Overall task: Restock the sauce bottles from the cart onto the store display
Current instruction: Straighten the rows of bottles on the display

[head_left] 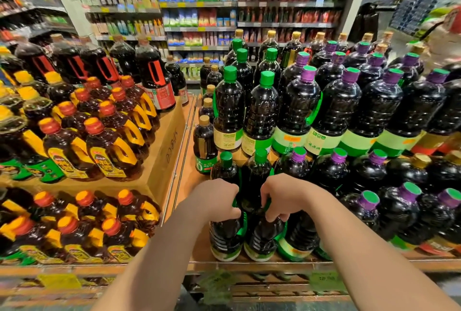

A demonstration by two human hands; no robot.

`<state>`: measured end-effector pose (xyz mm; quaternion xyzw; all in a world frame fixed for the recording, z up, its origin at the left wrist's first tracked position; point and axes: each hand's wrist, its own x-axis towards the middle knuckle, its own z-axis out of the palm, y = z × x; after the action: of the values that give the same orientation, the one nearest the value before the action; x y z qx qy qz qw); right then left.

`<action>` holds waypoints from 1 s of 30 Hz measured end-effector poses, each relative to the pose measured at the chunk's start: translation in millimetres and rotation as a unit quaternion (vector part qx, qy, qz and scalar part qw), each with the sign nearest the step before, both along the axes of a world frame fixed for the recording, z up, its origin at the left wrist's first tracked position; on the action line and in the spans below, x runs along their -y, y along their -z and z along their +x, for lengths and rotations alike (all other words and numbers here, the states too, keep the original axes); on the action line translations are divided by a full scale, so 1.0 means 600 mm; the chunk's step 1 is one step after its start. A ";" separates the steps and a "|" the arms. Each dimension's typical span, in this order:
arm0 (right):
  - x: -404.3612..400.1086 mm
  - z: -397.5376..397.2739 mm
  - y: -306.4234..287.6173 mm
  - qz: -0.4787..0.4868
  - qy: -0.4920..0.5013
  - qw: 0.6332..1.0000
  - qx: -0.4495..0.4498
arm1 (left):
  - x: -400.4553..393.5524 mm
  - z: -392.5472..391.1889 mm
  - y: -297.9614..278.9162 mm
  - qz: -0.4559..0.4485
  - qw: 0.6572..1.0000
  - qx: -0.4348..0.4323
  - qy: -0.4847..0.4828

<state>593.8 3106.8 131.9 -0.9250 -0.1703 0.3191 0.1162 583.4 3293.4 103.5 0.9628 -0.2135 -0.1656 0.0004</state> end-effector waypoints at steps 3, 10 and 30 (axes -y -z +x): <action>0.002 0.011 0.006 -0.008 0.009 1.000 -0.004 | 0.001 0.004 0.005 -0.011 1.000 -0.007 -0.027; -0.001 0.031 0.005 -0.024 0.021 0.998 -0.060 | -0.014 0.027 -0.002 -0.056 0.987 -0.097 -0.111; -0.024 0.143 0.049 -0.047 0.083 0.965 0.245 | -0.008 0.154 0.031 -0.017 0.995 0.065 -0.074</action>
<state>679.9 3121.0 102.2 -0.9903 -0.1010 0.0793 0.0537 675.7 3298.2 85.1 0.9845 -0.1438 -0.0990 0.0149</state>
